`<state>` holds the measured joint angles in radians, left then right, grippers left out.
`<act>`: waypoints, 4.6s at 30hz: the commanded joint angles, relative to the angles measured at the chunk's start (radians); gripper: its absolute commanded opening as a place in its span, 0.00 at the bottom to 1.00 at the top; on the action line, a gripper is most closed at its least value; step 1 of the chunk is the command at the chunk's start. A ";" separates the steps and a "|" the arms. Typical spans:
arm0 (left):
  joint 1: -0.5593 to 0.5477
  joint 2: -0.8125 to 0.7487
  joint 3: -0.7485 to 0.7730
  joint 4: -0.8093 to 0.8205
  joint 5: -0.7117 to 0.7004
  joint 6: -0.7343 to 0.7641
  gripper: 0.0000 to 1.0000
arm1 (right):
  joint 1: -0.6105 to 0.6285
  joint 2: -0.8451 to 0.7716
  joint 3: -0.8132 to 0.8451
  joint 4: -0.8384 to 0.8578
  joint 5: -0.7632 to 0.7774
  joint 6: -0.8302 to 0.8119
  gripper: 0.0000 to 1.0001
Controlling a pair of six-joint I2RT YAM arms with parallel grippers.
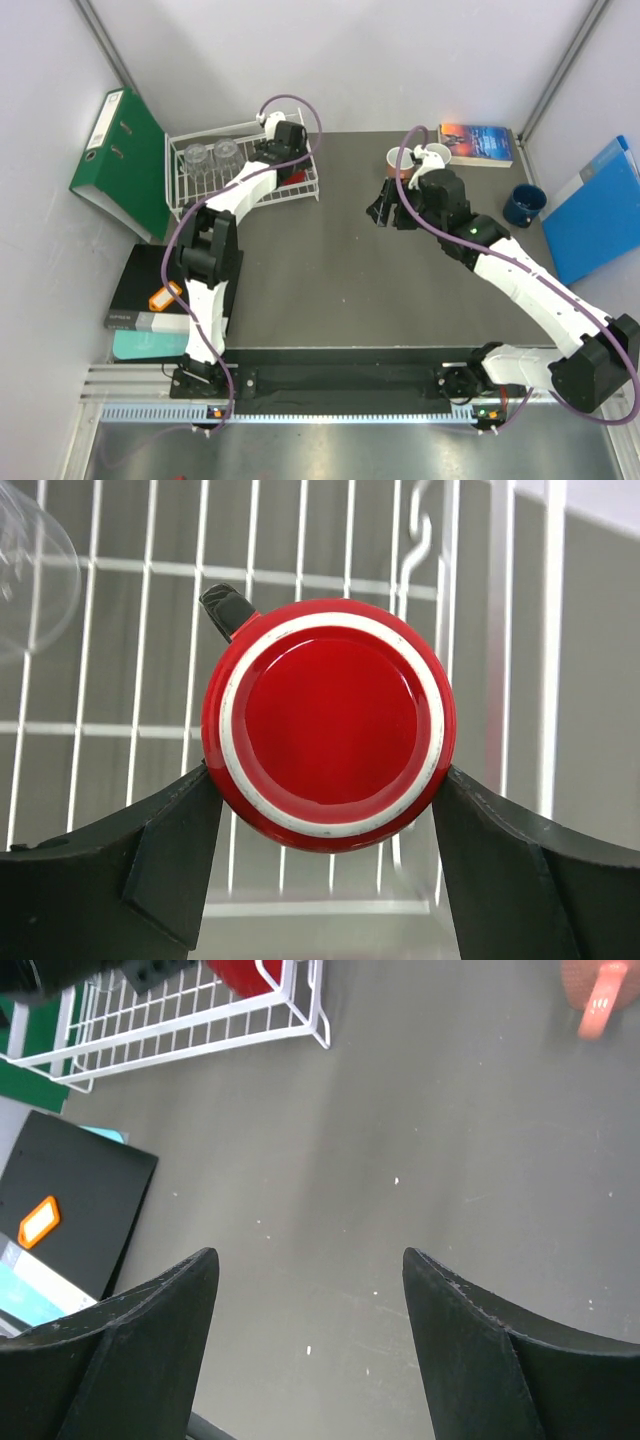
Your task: Unload the cups from the dish rack
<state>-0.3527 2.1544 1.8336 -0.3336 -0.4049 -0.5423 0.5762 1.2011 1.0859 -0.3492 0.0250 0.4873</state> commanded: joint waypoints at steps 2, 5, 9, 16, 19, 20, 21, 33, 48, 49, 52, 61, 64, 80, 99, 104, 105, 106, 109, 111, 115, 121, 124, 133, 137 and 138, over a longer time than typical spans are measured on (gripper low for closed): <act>-0.011 -0.105 -0.060 -0.036 -0.015 0.007 0.00 | 0.011 -0.009 -0.012 0.062 -0.011 0.010 0.73; -0.009 -0.110 -0.060 -0.050 -0.012 0.013 0.26 | 0.010 -0.005 -0.011 0.064 -0.019 0.010 0.73; -0.011 -0.117 -0.050 -0.053 -0.011 0.013 0.72 | 0.010 -0.002 -0.007 0.065 -0.020 0.010 0.74; -0.009 -0.097 -0.005 -0.076 -0.032 0.012 0.99 | 0.011 -0.005 -0.009 0.062 -0.019 0.007 0.74; -0.011 -0.096 0.009 -0.081 -0.040 0.008 0.99 | 0.011 -0.011 -0.015 0.064 -0.020 0.007 0.74; -0.011 -0.096 0.010 -0.082 -0.054 0.007 0.99 | 0.011 -0.012 -0.017 0.061 -0.019 0.007 0.74; -0.011 -0.096 0.010 -0.078 -0.054 0.007 0.99 | 0.011 -0.012 -0.018 0.062 -0.019 0.008 0.74; 0.006 -0.005 0.105 -0.124 -0.037 0.001 0.99 | 0.010 -0.015 -0.035 0.058 -0.013 0.008 0.74; 0.024 0.056 0.099 -0.128 0.006 -0.016 0.99 | 0.011 -0.002 -0.046 0.058 -0.010 0.007 0.74; 0.023 0.059 0.102 -0.128 0.011 -0.015 0.99 | 0.010 -0.002 -0.047 0.056 -0.008 0.007 0.74; 0.026 0.085 0.128 -0.162 0.024 -0.011 0.99 | 0.011 0.000 -0.049 0.055 -0.008 0.005 0.74; 0.027 0.127 0.154 -0.237 0.034 -0.019 0.99 | 0.010 -0.002 -0.061 0.049 -0.003 0.004 0.75; 0.031 0.140 0.193 -0.301 0.031 -0.033 0.99 | 0.010 0.000 -0.063 0.050 -0.002 0.004 0.75; 0.038 0.177 0.414 -0.587 0.132 -0.131 0.95 | 0.010 0.017 -0.050 0.067 -0.005 0.023 0.76; 0.046 0.262 0.455 -0.644 0.149 -0.120 0.99 | 0.010 0.025 -0.061 0.064 0.003 0.036 0.76; 0.046 0.271 0.449 -0.657 0.118 -0.107 0.99 | 0.010 0.029 -0.063 0.064 0.003 0.037 0.76; 0.044 0.271 0.444 -0.666 0.109 -0.104 0.99 | 0.010 0.029 -0.061 0.064 0.004 0.036 0.76; 0.046 0.265 0.440 -0.674 0.097 -0.101 0.99 | 0.010 0.028 -0.060 0.064 0.007 0.036 0.77; 0.047 0.245 0.414 -0.686 0.046 -0.082 0.99 | 0.008 0.022 -0.057 0.062 0.015 0.036 0.77; 0.050 0.240 0.400 -0.699 0.017 -0.068 0.99 | 0.010 0.022 -0.055 0.062 0.019 0.036 0.77; 0.058 0.229 0.379 -0.737 -0.006 -0.062 0.99 | 0.010 0.012 -0.052 0.062 0.023 0.040 0.77; 0.061 0.214 0.355 -0.755 -0.023 -0.064 0.97 | 0.010 0.006 -0.055 0.065 0.024 0.039 0.77; 0.061 0.205 0.354 -0.754 -0.020 -0.073 0.91 | 0.010 0.003 -0.063 0.070 0.021 0.039 0.77; 0.061 0.141 0.311 -0.706 0.038 -0.096 0.00 | 0.010 0.000 -0.063 0.072 0.015 0.031 0.77; 0.061 0.061 0.297 -0.671 0.066 -0.102 0.00 | 0.008 0.003 -0.044 0.064 0.019 0.016 0.77; 0.061 0.033 0.280 -0.642 0.080 -0.093 0.00 | 0.010 0.005 -0.040 0.062 0.026 0.013 0.77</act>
<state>-0.2966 2.2829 2.1731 -0.9207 -0.3931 -0.6376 0.5758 1.2228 1.0206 -0.3218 0.0353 0.5186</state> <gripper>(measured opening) 0.938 0.771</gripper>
